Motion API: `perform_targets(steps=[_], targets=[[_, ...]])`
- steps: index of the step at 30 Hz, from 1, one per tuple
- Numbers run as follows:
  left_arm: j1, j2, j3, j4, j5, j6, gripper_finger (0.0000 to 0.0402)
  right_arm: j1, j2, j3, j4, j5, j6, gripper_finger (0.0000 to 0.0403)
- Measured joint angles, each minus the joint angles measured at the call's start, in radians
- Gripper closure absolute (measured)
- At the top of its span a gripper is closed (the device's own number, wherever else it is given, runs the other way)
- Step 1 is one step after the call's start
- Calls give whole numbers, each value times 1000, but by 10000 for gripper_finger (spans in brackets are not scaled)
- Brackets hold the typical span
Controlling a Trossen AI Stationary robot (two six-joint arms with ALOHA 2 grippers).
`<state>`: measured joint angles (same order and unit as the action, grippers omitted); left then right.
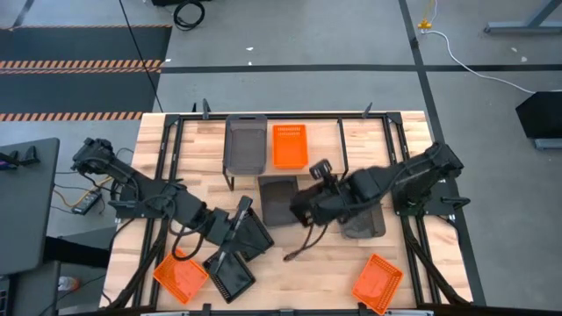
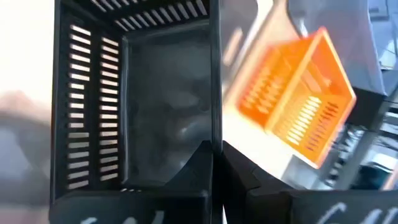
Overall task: Stack baskets on shelf by color
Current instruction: Put the bottom right black bin on the shelf
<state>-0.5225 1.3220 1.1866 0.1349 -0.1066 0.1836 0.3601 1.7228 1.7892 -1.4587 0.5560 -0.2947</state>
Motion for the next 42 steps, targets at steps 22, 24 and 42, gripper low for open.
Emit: perform_targets(steps=[22, 24, 42], targets=[[-1, 0, 0, 2, -4, 13, 381, -238, -20, 22, -112, 206, -762, 373], [-1, 0, 0, 2, -4, 13, 380, -269, -20, 22, -112, 210, -782, 376], [-1, 0, 0, 3, -4, 15, 378, -412, -21, 22, 34, 142, -808, 370]])
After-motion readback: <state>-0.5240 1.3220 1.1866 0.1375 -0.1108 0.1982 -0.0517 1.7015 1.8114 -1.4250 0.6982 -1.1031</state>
